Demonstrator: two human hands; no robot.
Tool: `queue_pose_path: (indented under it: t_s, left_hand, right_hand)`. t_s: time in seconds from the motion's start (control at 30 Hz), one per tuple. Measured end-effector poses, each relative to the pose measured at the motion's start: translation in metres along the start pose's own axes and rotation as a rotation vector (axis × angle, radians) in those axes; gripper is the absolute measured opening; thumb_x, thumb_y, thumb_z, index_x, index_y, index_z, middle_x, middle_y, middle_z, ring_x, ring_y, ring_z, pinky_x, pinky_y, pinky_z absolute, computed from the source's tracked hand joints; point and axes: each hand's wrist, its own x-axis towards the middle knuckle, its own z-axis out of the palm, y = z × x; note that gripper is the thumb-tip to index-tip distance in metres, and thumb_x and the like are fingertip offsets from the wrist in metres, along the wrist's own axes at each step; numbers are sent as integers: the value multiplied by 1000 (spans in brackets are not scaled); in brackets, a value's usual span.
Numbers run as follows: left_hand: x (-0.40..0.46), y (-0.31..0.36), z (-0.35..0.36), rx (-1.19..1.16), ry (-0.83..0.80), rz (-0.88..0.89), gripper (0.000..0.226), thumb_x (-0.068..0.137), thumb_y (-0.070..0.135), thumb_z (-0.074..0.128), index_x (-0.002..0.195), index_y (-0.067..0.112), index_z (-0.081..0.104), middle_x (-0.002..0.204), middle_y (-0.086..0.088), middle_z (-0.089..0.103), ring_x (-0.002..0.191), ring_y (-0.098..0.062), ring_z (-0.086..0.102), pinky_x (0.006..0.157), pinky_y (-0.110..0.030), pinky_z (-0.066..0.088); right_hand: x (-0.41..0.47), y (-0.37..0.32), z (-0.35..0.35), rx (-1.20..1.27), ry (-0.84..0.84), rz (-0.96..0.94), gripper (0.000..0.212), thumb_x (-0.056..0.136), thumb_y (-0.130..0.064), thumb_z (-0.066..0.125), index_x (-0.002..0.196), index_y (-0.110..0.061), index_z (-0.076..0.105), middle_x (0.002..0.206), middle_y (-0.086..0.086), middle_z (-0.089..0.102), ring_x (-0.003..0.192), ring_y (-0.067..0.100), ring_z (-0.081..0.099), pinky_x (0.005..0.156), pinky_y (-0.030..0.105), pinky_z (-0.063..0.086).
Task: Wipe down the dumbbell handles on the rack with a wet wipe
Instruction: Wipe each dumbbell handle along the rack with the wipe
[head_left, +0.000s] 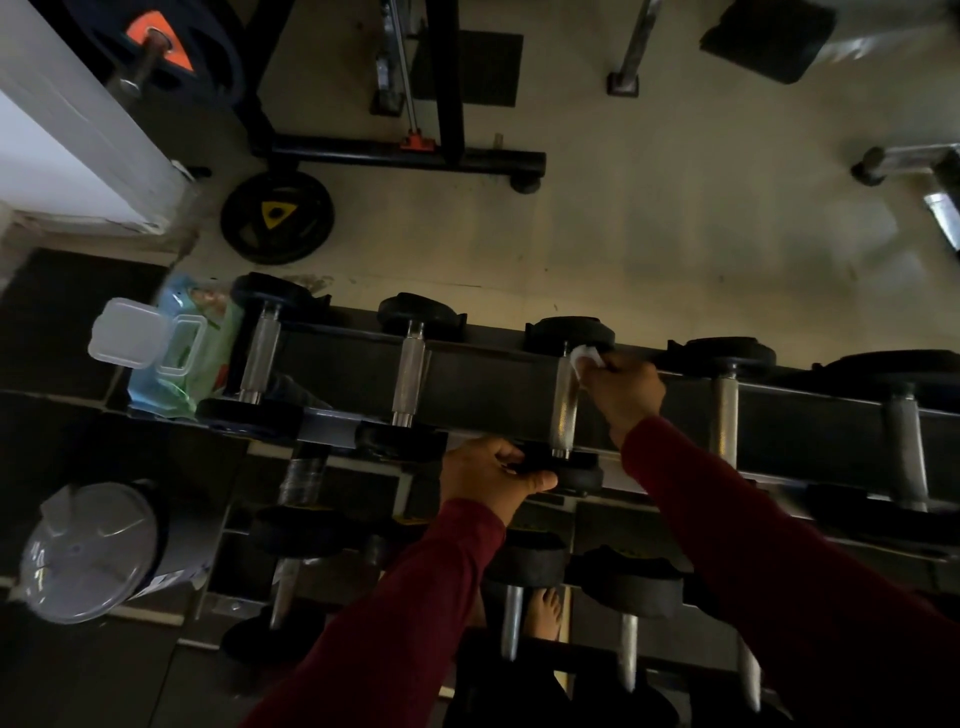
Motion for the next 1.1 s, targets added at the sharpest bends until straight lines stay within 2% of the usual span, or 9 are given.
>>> queue_pose_path:
  t_s: [0.13,0.33,0.43,0.53,0.63,0.8,0.9,0.97,1.1]
  left_hand:
    - [1,0,2,1,13,-13,39,55,33,95,83,21,70,82,9,70,77,-2,67,76,-26,59]
    - [4,3,1,23,11,-41,40,55,32,94,83,22,68,85,9,68,81,-6,66,80,-30,58]
    - [2,5,0,42,16,-21,39,56,33,94,82,22,68,83,11,66,79,-4,64,78,-26,57]
    - [1,4,0,38,22,4,38,57,31,94,84,18,70,81,11,67,77,-2,64,76,-23,57]
    - [0,2,2,24,36,2,38,56,30,95,83,19,70,80,9,70,75,-3,66,73,-23,58]
    - [-1,3,1,20,25,-14,38,58,31,94,85,19,69,82,9,69,75,0,65,67,-16,53]
    - [-2,4,-1,16,16,-16,37,60,30,93,86,19,69,83,10,68,76,0,63,62,-10,46]
    - [-3,4,-1,30,12,-5,35,61,30,92,85,20,68,83,11,67,75,1,62,62,-9,43]
    - [-3,3,0,29,20,4,35,61,30,93,84,20,69,82,10,68,75,0,64,67,-15,51]
  right_hand:
    - [-8,11,-4,24,-71,58,11,88,-29,72,96,-23,68,96,-5,69,93,9,66,89,32,55]
    - [-41,39,-10,-306,-203,27,17,91,-33,69,95,-16,68,91,0,68,81,7,65,64,16,44]
    - [-33,30,-7,-287,-118,-25,15,91,-30,69,95,-16,68,91,-2,68,80,4,62,69,17,46]
    - [-17,5,-1,-228,-9,-78,14,92,-33,68,91,-19,67,80,-11,61,70,-6,53,59,8,31]
    - [-9,-9,1,-278,57,-259,18,90,-33,70,91,-15,72,79,-10,66,65,-9,55,57,4,35]
    - [-30,9,-7,-557,-154,-482,21,94,-33,64,105,-16,70,101,-1,70,73,-2,60,71,14,51]
    - [-41,16,-12,-695,-331,-515,29,92,-32,67,117,-18,67,116,2,68,96,6,66,79,15,51]
    - [-36,9,-10,-737,-392,-514,30,92,-30,67,119,-17,66,118,3,66,100,10,65,81,17,50]
    - [-9,-21,-2,-826,-238,-623,23,97,-28,58,110,-11,65,100,4,64,84,13,62,82,31,56]
